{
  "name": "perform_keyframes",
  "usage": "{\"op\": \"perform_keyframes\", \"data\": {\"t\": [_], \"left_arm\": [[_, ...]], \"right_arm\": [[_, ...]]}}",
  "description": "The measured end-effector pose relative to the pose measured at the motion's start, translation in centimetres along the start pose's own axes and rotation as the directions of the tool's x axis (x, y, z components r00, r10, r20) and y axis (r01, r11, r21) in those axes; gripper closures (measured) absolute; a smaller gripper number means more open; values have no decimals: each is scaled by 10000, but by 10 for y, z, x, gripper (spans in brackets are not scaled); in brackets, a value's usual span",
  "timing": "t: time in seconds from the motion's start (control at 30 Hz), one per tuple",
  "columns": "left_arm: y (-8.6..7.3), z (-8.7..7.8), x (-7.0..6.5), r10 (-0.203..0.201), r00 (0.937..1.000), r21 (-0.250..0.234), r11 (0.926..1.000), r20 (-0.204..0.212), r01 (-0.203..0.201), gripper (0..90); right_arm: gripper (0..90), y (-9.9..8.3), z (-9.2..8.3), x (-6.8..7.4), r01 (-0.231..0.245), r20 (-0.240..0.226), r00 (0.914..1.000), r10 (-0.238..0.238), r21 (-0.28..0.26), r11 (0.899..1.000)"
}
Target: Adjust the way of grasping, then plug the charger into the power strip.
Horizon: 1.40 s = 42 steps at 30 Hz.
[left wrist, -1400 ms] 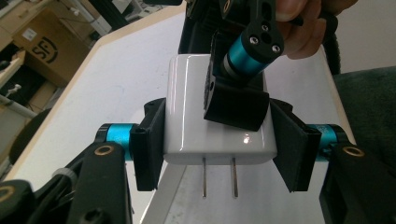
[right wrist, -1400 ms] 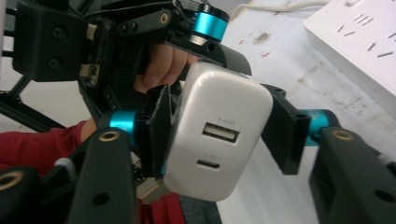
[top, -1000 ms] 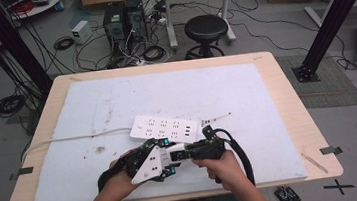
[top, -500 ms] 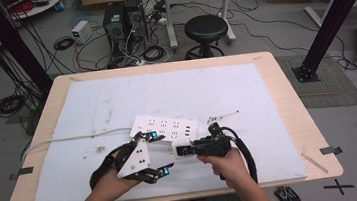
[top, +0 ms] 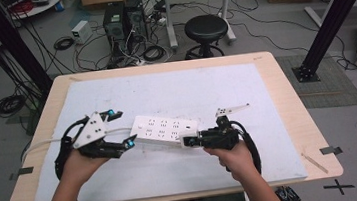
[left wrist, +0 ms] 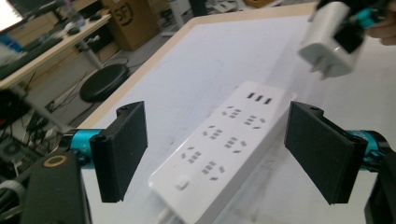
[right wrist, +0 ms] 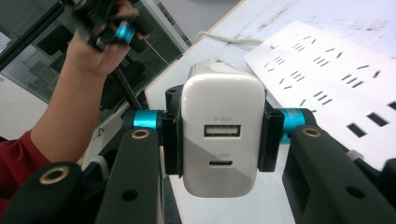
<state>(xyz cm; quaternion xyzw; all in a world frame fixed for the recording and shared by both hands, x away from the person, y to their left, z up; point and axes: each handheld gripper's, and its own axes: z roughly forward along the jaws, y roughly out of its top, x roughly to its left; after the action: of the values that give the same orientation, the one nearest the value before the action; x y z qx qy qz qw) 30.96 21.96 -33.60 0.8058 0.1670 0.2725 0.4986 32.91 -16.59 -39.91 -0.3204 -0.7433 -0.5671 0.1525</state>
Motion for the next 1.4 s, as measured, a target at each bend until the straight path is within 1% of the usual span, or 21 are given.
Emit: {"op": "perform_keyframes", "data": {"t": [0.03, 0.1, 0.33, 0.47, 0.6, 0.63, 0.67, 0.7, 0.73, 0.77, 0.87, 0.93, 0.97, 1.0, 1.07, 1.1, 1.17, 1.2, 1.27, 1.33, 1.4], "left_arm": [[-4, -3, 9, -367, 9992, -6, 9993, -128, 367, 203], [-5, -6, 15, -404, 9986, 233, 9989, -337, 412, 196], [-8, -8, 23, -694, 9960, 404, 9966, -564, 718, 195], [-9, -8, 23, -778, 9954, 556, 9952, -557, 809, 195], [-11, -9, 24, -780, 9952, 644, 9946, -587, 817, 195], [-11, -9, 24, -780, 9952, 644, 9946, -587, 817, 195], [-12, -10, 24, -814, 9946, 647, 9942, -644, 855, 195], [-13, -12, 24, -829, 9944, 581, 9945, -660, 867, 195], [-13, -12, 24, -829, 9944, 581, 9945, -660, 867, 195], [-14, -14, 23, -835, 9941, 581, 9945, -698, 877, 195], [-15, -15, 23, -858, 9937, 574, 9943, -717, 900, 195], [-16, -16, 23, -845, 9935, 582, 9943, -758, 890, 195], [-18, -18, 24, -825, 9939, 630, 9942, -738, 873, 195], [-18, -18, 24, -823, 9939, 654, 9940, -731, 871, 195], [-19, -19, 25, -793, 9941, 719, 9938, -738, 846, 195], [-20, -19, 26, -790, 9943, 725, 9938, -710, 842, 195], [-20, -19, 26, -790, 9943, 725, 9938, -710, 842, 195], [-22, -20, 26, -793, 9946, 754, 9936, -674, 843, 195], [-24, -20, 27, -785, 9947, 803, 9932, -669, 838, 195], [-26, -21, 28, -786, 9948, 834, 9930, -643, 839, 195], [-28, -21, 28, -814, 9947, 855, 9926, -631, 867, 195]], "right_arm": [[632, 1, -2, -2, 42, 78, 10000, -41, -101, 9999], [632, 2, -3, -4, 72, 111, 9999, -71, -78, 9999], [632, 4, -9, -4, 221, 383, 9990, -218, -78, 9997], [631, 4, -13, -2, 511, 458, 9977, -505, -110, 9986], [631, 7, -12, 1, 1251, 711, 9897, -1239, -138, 9920], [631, 7, -12, 1, 1251, 711, 9897, -1239, -138, 9920], [631, 10, -10, 4, 1667, 898, 9822, -1651, -101, 9860], [630, 12, -9, 5, 1841, 1025, 9778, -1828, -36, 9829], [630, 12, -9, 5, 1841, 1025, 9778, -1828, -36, 9829], [631, 17, -5, 6, 2232, 1292, 9664, -2222, 65, 9747], [631, 21, -1, 6, 2357, 1451, 9607, -2365, 228, 9716], [631, 21, -1, 6, 2357, 1451, 9607, -2365, 228, 9716], [631, 27, 4, 5, 2673, 1697, 9473, -2716, 482, 9624], [630, 37, 12, 3, 2914, 1925, 9323, -3062, 1016, 9512], [630, 39, 13, 3, 2922, 2000, 9291, -3110, 1181, 9490], [630, 48, 17, 3, 3024, 2218, 9166, -3325, 1592, 9398], [630, 51, 18, 3, 3039, 2235, 9144, -3374, 1714, 9372], [630, 60, 22, 3, 3137, 2322, 9041, -3586, 2090, 9262], [630, 69, 25, 3, 3171, 2379, 8957, -3757, 2509, 9146], [630, 78, 29, 3, 3202, 2459, 8842, -3972, 3001, 8986], [631, 87, 32, 3, 3171, 2463, 8778, -4108, 3439, 8838]]}}
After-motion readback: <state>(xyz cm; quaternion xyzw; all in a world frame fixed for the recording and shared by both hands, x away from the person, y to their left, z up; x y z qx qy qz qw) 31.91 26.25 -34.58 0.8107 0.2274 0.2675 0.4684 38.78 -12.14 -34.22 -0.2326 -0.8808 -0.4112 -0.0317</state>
